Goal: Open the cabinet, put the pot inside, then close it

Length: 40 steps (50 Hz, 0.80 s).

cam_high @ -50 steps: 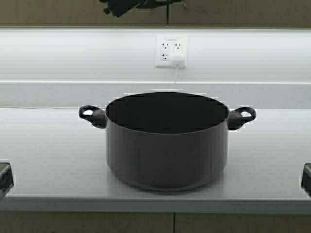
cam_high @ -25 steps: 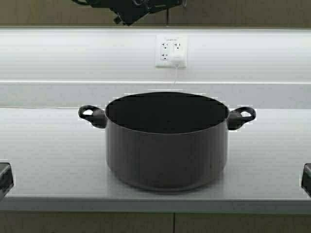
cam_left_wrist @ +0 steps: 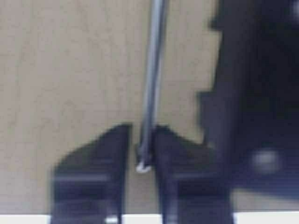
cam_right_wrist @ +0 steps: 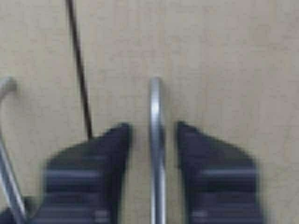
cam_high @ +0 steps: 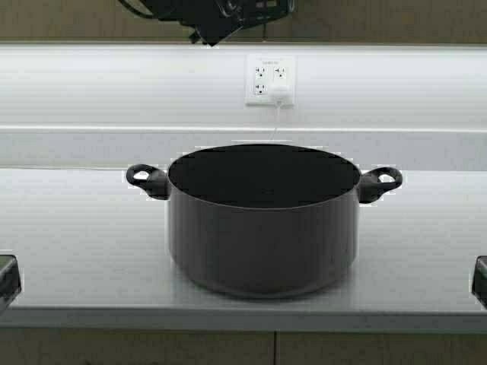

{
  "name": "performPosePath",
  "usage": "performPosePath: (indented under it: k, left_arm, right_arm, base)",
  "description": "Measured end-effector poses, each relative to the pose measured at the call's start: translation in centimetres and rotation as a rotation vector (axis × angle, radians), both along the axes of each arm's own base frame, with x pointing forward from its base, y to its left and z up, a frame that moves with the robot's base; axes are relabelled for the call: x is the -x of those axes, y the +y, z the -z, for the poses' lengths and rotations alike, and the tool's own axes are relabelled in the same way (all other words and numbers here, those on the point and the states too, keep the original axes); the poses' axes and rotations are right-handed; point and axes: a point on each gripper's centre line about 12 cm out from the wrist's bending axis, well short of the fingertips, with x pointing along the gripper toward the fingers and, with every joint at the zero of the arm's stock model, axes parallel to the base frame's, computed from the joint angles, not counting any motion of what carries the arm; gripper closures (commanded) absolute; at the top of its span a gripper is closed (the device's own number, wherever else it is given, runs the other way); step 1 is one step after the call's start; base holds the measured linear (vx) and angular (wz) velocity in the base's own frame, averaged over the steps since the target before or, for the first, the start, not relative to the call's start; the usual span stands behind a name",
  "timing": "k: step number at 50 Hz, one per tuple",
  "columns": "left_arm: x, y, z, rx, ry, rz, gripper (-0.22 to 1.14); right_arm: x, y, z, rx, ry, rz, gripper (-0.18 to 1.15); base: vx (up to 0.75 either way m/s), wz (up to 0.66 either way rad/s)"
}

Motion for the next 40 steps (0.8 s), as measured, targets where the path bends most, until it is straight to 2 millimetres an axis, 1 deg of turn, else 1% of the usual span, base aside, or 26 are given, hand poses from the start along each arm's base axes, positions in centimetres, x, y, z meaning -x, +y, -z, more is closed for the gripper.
performPosePath:
  k: [1, 2, 3, 5, 8, 11, 16, 20, 24, 31, 40]
  left_arm:
    - [0.0, -0.1, -0.1, -0.001, -0.002, 0.002, 1.07]
    - [-0.1, 0.0, -0.1, -0.002, -0.001, 0.001, 1.05]
    - [-0.1, -0.1, 0.0, -0.004, -0.001, 0.000, 1.02]
    - [-0.2, 0.0, 0.0, -0.007, -0.001, -0.001, 0.93]
    - [-0.3, 0.1, 0.0, -0.016, -0.001, -0.001, 0.84]
    - [-0.2, 0.1, 0.0, -0.025, 0.005, 0.008, 0.85]
    - [0.1, 1.0, -0.2, -0.036, 0.023, 0.015, 0.90]
    - [1.2, 1.8, -0.3, -0.052, 0.049, 0.035, 0.90]
    - [2.9, 2.8, -0.6, -0.070, 0.077, 0.062, 0.90]
    - [5.6, 4.6, -1.0, -0.105, 0.114, 0.114, 0.90]
    - [8.3, 6.7, -1.6, -0.122, 0.158, 0.159, 0.90]
  right_arm:
    - [0.0, 0.0, 0.0, -0.002, 0.000, 0.001, 1.00]
    - [-0.1, 0.0, 0.0, -0.003, 0.001, 0.001, 1.04]
    - [-0.1, -0.1, 0.0, -0.004, 0.000, 0.004, 1.06]
    - [-0.1, -0.1, 0.0, -0.004, 0.000, 0.004, 1.02]
    - [-0.2, -0.2, -0.1, -0.004, 0.000, 0.006, 0.91]
    - [-0.1, -0.4, -0.1, -0.004, 0.003, 0.007, 0.87]
    - [0.9, -1.0, -0.4, -0.004, 0.021, -0.018, 0.91]
    - [2.1, -1.3, -0.7, 0.002, 0.062, -0.079, 0.91]
    - [3.6, -1.8, -0.9, 0.006, 0.117, -0.156, 0.91]
    - [5.4, -2.8, -1.3, 0.020, 0.195, -0.272, 0.91]
    - [7.5, -4.2, -1.1, 0.051, 0.237, -0.342, 0.91]
  base:
    - [-0.03, 0.01]
    - [-0.03, 0.01]
    - [-0.04, 0.00]
    - [-0.04, -0.01]
    - [-0.04, 0.00]
    - [-0.03, 0.02]
    - [-0.02, 0.00]
    - [0.00, -0.02]
    - [0.01, -0.01]
    - [-0.01, -0.01]
    - [-0.05, -0.03]
